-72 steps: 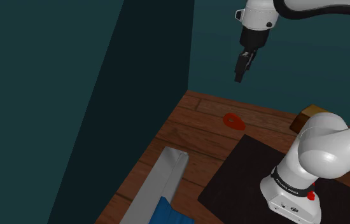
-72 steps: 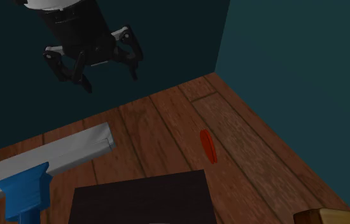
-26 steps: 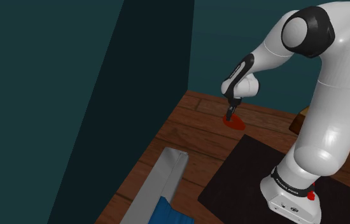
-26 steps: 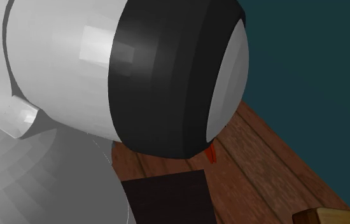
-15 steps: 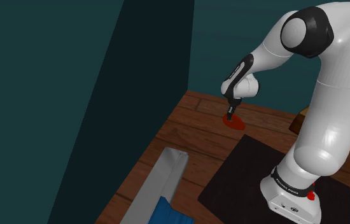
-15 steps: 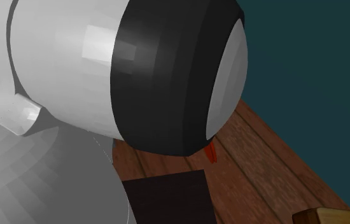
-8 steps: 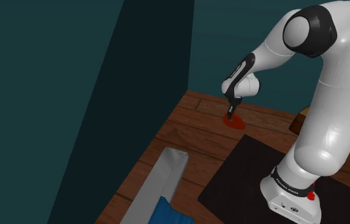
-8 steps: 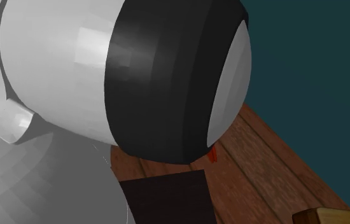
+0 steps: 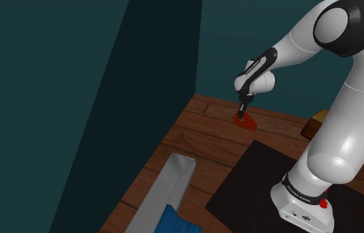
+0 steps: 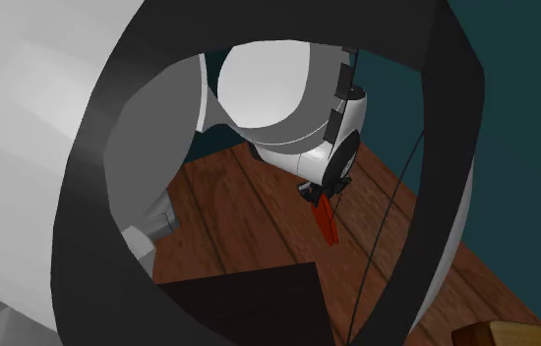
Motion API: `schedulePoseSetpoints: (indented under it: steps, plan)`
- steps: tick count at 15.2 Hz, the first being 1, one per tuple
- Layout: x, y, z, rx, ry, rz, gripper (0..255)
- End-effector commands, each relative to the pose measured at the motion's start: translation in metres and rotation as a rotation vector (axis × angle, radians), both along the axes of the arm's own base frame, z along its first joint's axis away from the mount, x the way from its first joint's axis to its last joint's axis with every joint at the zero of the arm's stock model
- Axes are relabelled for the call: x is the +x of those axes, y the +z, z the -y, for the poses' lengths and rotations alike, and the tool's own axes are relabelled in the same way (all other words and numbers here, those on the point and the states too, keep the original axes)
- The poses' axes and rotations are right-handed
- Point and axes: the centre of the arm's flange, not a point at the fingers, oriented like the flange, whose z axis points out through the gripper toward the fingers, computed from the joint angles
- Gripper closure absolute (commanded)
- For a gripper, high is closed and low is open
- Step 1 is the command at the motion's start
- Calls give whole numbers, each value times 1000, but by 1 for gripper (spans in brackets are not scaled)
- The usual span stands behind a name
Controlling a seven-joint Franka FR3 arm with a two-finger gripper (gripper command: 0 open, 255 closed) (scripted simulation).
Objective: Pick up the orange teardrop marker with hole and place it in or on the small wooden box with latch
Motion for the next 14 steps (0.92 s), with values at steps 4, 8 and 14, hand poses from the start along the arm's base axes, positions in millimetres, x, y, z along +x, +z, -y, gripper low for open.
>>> schedulePoseSetpoints:
  steps: [4,8,14]
  plan:
    - [0,26,1,0,0,0,255]
    - [0,48,1,0,0,0,255]
    - [0,79,1,0,0,0,255]
